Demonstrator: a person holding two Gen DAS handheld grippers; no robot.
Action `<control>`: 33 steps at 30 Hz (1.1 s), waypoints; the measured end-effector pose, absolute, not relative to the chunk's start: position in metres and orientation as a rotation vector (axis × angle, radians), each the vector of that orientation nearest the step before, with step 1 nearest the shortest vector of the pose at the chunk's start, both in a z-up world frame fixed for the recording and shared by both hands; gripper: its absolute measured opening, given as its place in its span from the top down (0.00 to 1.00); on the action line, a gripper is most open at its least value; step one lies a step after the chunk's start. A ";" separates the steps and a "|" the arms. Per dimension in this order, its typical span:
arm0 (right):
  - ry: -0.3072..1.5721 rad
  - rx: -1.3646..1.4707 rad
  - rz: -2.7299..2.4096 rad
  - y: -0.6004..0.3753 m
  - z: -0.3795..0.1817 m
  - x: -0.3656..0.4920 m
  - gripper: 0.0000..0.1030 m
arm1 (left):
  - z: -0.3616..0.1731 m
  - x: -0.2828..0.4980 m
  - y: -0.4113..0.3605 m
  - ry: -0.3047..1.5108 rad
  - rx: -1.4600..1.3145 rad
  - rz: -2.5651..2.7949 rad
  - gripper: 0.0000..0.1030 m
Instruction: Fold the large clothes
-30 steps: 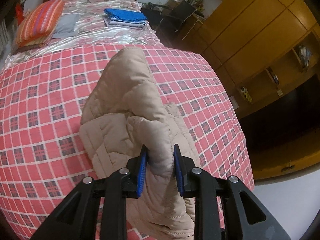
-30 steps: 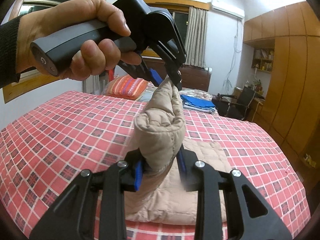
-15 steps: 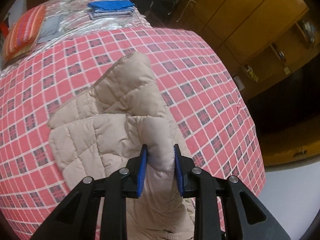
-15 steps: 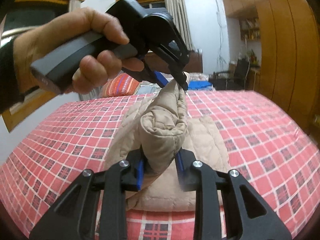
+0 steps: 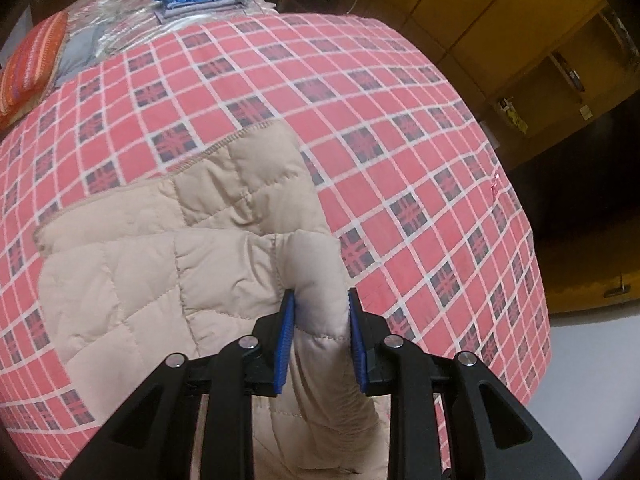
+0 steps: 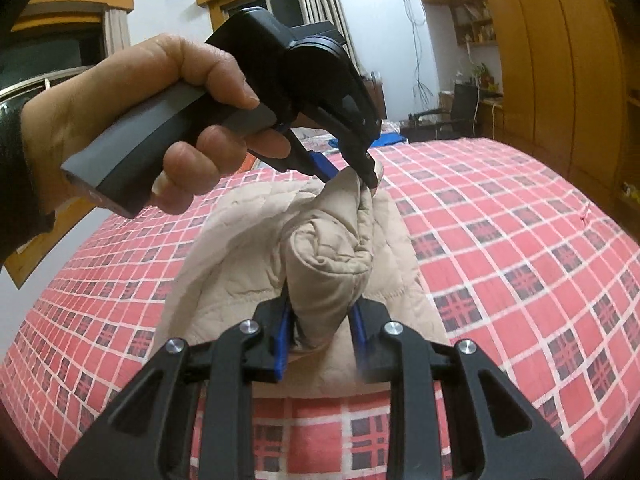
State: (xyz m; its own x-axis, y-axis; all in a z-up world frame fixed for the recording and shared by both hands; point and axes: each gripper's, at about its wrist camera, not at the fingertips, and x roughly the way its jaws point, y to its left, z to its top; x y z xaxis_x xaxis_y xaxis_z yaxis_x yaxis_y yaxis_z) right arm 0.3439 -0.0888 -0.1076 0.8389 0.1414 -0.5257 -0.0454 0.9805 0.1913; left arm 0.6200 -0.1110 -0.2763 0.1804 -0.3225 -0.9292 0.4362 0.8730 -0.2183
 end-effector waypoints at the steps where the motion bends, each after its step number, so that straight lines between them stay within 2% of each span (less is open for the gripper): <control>1: 0.573 0.181 0.100 -0.091 -0.110 0.344 0.77 | -0.281 0.621 -0.114 1.285 0.108 -0.537 0.75; 8: 0.619 0.289 0.143 -0.113 -0.123 0.350 0.77 | -0.297 0.621 -0.123 1.276 0.113 -0.532 0.74; 11: 0.643 0.354 0.177 -0.123 -0.128 0.353 0.77 | -0.295 0.619 -0.122 1.219 0.085 -0.559 0.66; 13: 0.672 0.410 0.204 -0.131 -0.134 0.357 0.77 | -0.289 0.617 -0.115 1.167 0.021 -0.596 0.54; 15: 0.701 0.452 0.231 -0.138 -0.139 0.359 0.76 | -0.282 0.614 -0.104 1.123 -0.031 -0.624 0.47; 17: 0.722 0.494 0.256 -0.144 -0.142 0.360 0.76 | -0.272 0.608 -0.091 1.086 -0.052 -0.645 0.46; 20: 0.773 0.589 0.331 -0.158 -0.146 0.366 0.67 | -0.255 0.591 -0.065 1.019 -0.045 -0.661 0.44; 22: 0.810 0.688 0.425 -0.173 -0.147 0.371 0.53 | -0.244 0.571 -0.038 0.969 -0.026 -0.677 0.39; 23: 0.820 0.723 0.453 -0.178 -0.146 0.373 0.40 | -0.241 0.564 -0.029 0.954 -0.025 -0.681 0.39; 24: 0.842 0.782 0.498 -0.188 -0.145 0.379 0.32 | -0.240 0.555 -0.016 0.938 -0.034 -0.693 0.38; 28: 0.906 0.931 0.609 -0.215 -0.143 0.415 0.27 | -0.242 0.519 0.035 0.903 -0.129 -0.757 0.37; 33: 1.045 0.917 0.596 -0.214 -0.148 0.481 0.26 | -0.262 0.482 0.068 0.883 -0.253 -0.849 0.36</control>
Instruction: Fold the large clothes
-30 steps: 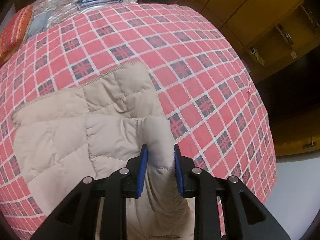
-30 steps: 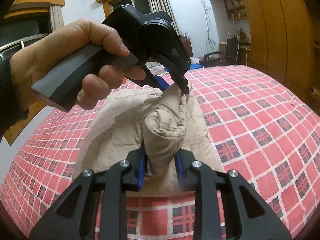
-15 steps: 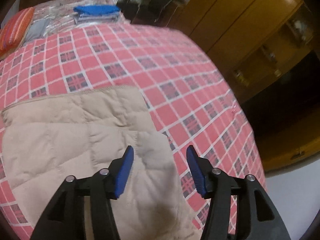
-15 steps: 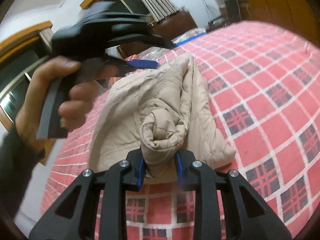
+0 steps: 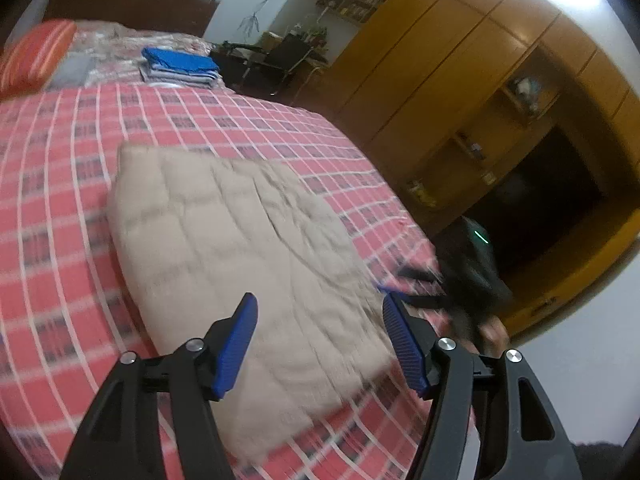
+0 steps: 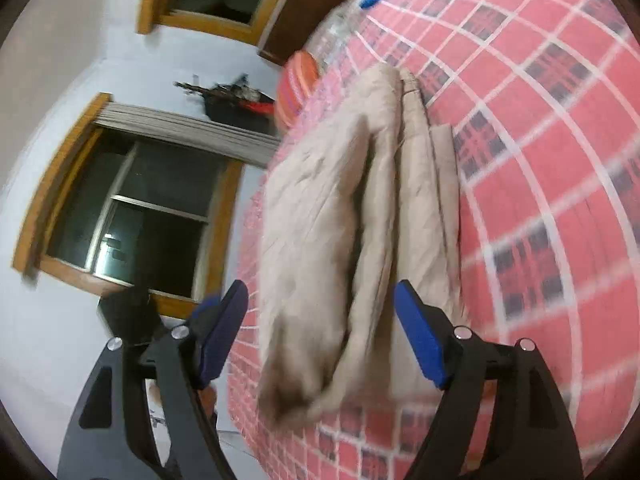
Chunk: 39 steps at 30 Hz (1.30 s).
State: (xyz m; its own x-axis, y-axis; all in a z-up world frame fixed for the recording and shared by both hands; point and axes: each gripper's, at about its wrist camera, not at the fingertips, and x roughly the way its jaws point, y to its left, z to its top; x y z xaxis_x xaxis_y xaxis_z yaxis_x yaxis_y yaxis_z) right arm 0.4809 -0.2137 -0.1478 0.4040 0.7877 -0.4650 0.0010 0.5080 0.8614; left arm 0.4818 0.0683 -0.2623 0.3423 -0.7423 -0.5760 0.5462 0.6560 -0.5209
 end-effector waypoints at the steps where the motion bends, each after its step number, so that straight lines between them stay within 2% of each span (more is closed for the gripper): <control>1: 1.072 0.899 0.585 -0.210 -0.150 0.491 0.26 | -0.267 0.477 0.070 0.883 -0.269 -0.870 0.36; 5: 1.129 0.915 0.569 -0.203 -0.160 0.527 0.28 | -0.285 0.468 0.070 0.897 -0.301 -0.913 0.36; 8: 1.146 0.952 0.601 -0.200 -0.160 0.540 0.59 | -0.297 0.468 0.066 0.925 -0.315 -0.921 0.36; 9: 1.142 0.943 0.600 -0.200 -0.157 0.541 0.66 | -0.301 0.469 0.065 0.934 -0.320 -0.926 0.36; 12: 1.119 0.895 0.602 -0.200 -0.145 0.542 0.79 | -0.307 0.464 0.064 0.948 -0.340 -0.948 0.36; 14: 1.082 0.874 0.603 -0.203 -0.134 0.543 0.82 | -0.307 0.459 0.062 0.948 -0.350 -0.962 0.36; 17: 1.025 0.893 0.592 -0.218 -0.129 0.533 0.84 | -0.306 0.459 0.059 0.949 -0.348 -0.984 0.36; 23: 1.057 0.956 0.553 -0.232 -0.169 0.534 0.84 | -0.303 0.466 0.063 0.955 -0.350 -0.988 0.36; 27: 1.081 0.964 0.557 -0.236 -0.183 0.539 0.73 | -0.270 0.496 0.071 0.886 -0.322 -0.937 0.36; 28: 1.077 0.952 0.559 -0.238 -0.177 0.538 0.72 | -0.260 0.510 0.074 0.862 -0.311 -0.905 0.35; 30: 1.022 0.904 0.519 -0.246 -0.156 0.535 0.61 | -0.253 0.536 0.079 0.849 -0.326 -0.871 0.32; 31: 0.982 0.883 0.494 -0.250 -0.144 0.535 0.59 | -0.252 0.551 0.081 0.854 -0.340 -0.863 0.32; 35: 0.938 0.786 0.508 -0.233 -0.117 0.557 0.59 | -0.272 0.615 0.084 0.926 -0.423 -0.802 0.32; 38: 0.999 0.730 0.530 -0.215 -0.126 0.579 0.58 | -0.304 0.646 0.081 0.998 -0.446 -0.746 0.32; 39: 1.027 0.717 0.525 -0.213 -0.134 0.582 0.63 | -0.316 0.652 0.081 1.014 -0.469 -0.726 0.32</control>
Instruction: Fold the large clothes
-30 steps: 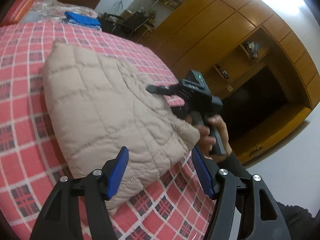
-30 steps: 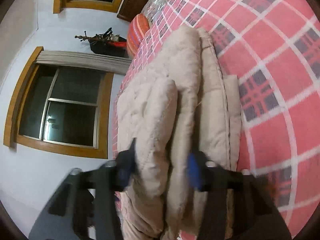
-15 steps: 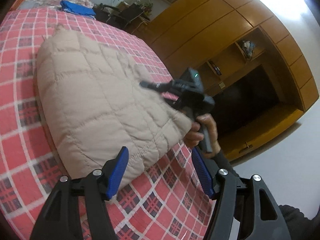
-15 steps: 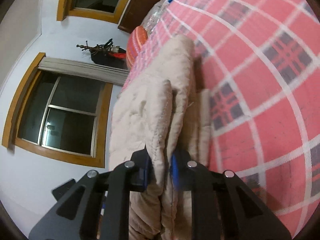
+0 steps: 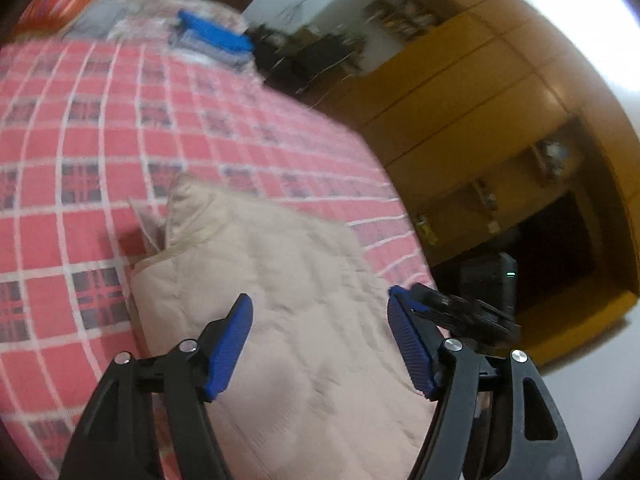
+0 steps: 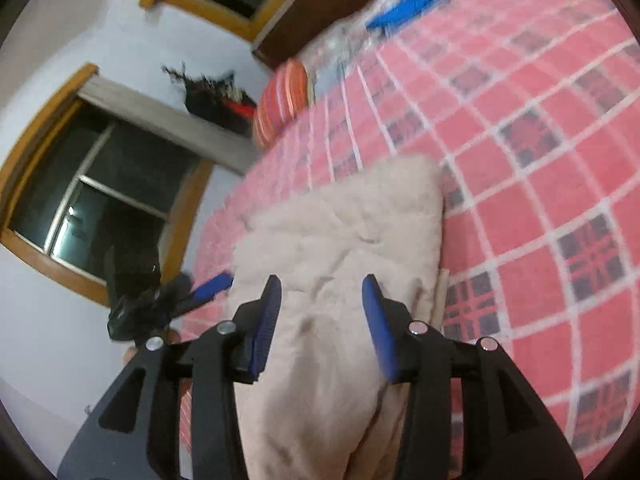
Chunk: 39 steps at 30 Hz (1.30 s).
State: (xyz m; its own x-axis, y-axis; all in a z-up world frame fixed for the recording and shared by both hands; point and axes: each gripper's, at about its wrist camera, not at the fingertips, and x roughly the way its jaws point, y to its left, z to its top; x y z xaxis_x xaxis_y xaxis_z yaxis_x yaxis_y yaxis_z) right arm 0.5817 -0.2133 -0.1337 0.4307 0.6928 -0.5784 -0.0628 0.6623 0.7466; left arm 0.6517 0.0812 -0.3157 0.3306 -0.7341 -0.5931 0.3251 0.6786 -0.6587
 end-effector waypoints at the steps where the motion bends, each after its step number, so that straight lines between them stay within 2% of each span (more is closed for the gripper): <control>1: 1.062 0.688 0.499 -0.212 -0.145 0.586 0.69 | -0.327 0.656 0.081 1.027 -0.493 -0.714 0.32; 3: 1.111 0.634 0.447 -0.211 -0.162 0.592 0.96 | -0.338 0.658 0.079 1.037 -0.507 -0.716 0.32; 4: 1.118 0.625 0.441 -0.212 -0.167 0.591 0.97 | -0.339 0.655 0.076 1.029 -0.484 -0.711 0.32; 5: 1.114 0.630 0.447 -0.215 -0.166 0.589 0.97 | -0.336 0.652 0.074 1.024 -0.463 -0.706 0.32; 9: 1.028 0.605 0.480 -0.224 -0.129 0.558 0.86 | -0.297 0.618 0.084 0.946 -0.450 -0.764 0.32; 14: 0.982 0.520 0.656 -0.195 -0.089 0.492 0.85 | -0.281 0.541 0.078 0.922 -0.356 -0.955 0.32; 17: 1.049 0.397 0.631 -0.174 -0.107 0.470 0.85 | -0.302 0.533 0.070 0.972 -0.323 -0.925 0.32; 18: 1.077 0.395 0.607 -0.176 -0.120 0.471 0.88 | -0.311 0.537 0.067 0.994 -0.318 -0.895 0.35; 21: 1.119 0.408 0.554 -0.186 -0.147 0.474 0.88 | -0.333 0.544 0.059 1.024 -0.300 -0.870 0.46; 26: 1.104 0.457 0.552 -0.189 -0.161 0.470 0.88 | -0.331 0.540 0.064 1.022 -0.313 -0.850 0.46; 28: 1.083 0.484 0.546 -0.195 -0.146 0.459 0.87 | -0.309 0.520 0.071 0.974 -0.305 -0.857 0.43; 29: 1.048 0.487 0.549 -0.199 -0.131 0.448 0.82 | -0.301 0.509 0.073 0.953 -0.300 -0.880 0.42; 31: 0.999 0.489 0.568 -0.205 -0.111 0.430 0.81 | -0.289 0.482 0.077 0.917 -0.282 -0.939 0.37; 34: 1.000 0.471 0.591 -0.198 -0.107 0.408 0.81 | -0.303 0.464 0.068 0.955 -0.220 -0.976 0.37; 35: 1.011 0.459 0.584 -0.196 -0.111 0.409 0.82 | -0.314 0.463 0.065 0.971 -0.179 -0.939 0.37; 38: 1.071 0.425 0.505 -0.207 -0.143 0.407 1.00 | -0.340 0.471 0.060 1.010 -0.194 -0.923 0.38; 39: 1.084 0.411 0.484 -0.208 -0.154 0.409 1.00 | -0.344 0.473 0.058 1.013 -0.206 -0.928 0.38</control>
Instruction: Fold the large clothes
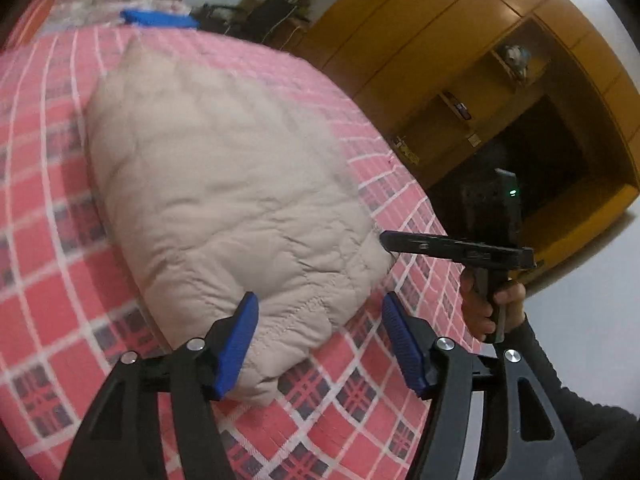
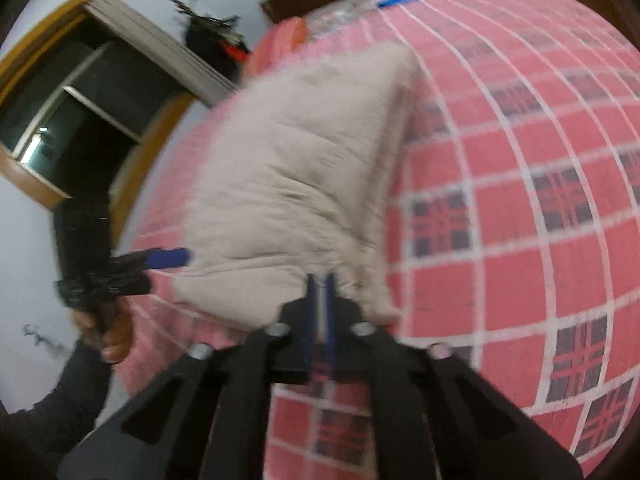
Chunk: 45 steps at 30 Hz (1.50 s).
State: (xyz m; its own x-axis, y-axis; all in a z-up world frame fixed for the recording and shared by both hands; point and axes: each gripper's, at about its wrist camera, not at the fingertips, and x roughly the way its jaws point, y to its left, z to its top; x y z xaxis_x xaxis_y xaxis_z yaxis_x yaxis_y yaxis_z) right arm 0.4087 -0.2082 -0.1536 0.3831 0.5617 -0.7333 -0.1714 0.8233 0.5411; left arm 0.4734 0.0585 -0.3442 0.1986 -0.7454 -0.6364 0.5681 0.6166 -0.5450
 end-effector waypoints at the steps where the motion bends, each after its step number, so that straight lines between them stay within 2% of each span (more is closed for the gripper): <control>1: 1.092 0.420 0.482 -0.208 -0.160 0.408 1.00 | -0.347 0.475 0.059 1.018 -0.217 -0.925 0.38; 5: 1.090 0.410 0.471 -0.209 -0.167 0.407 1.00 | -0.350 0.478 0.056 1.022 -0.205 -0.904 0.38; 8: 1.103 0.444 0.501 -0.216 -0.152 0.406 0.99 | -0.330 0.470 0.066 1.007 -0.253 -0.920 0.38; 9: 1.095 0.471 0.521 -0.220 -0.142 0.408 0.96 | -0.321 0.462 0.073 0.990 -0.269 -0.931 0.36; 10: 1.087 0.489 0.528 -0.223 -0.132 0.409 0.94 | -0.317 0.460 0.079 0.978 -0.280 -0.935 0.27; 11: 1.072 0.523 0.536 -0.233 -0.121 0.409 0.83 | -0.309 0.455 0.089 0.958 -0.301 -0.927 0.22; 12: 1.062 0.552 0.537 -0.241 -0.116 0.411 0.53 | -0.306 0.451 0.099 0.950 -0.330 -0.916 0.19; 14: 1.042 0.628 0.509 -0.262 -0.109 0.419 0.16 | -0.311 0.449 0.118 0.976 -0.399 -0.911 0.18; 19: 1.084 0.796 0.544 -0.285 -0.121 0.458 0.14 | -0.350 0.454 0.154 1.083 -0.512 -0.803 0.17; 26: 1.205 0.832 0.597 -0.266 -0.151 0.513 0.13 | -0.384 0.467 0.152 1.149 -0.628 -0.824 0.17; 41: 1.262 0.879 0.706 -0.245 -0.176 0.560 0.13 | -0.408 0.496 0.131 1.159 -0.747 -0.884 0.17; 45: 1.274 0.868 0.724 -0.238 -0.181 0.574 0.11 | -0.409 0.503 0.120 1.173 -0.727 -0.871 0.14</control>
State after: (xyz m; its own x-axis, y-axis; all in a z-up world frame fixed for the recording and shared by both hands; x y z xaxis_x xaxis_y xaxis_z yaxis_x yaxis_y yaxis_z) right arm 0.5737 -0.2380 -0.1809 0.1623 0.8531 -0.4958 0.0100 0.5010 0.8654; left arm 0.5030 0.1199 -0.4089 0.1493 -0.8726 -0.4651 0.1928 0.4871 -0.8518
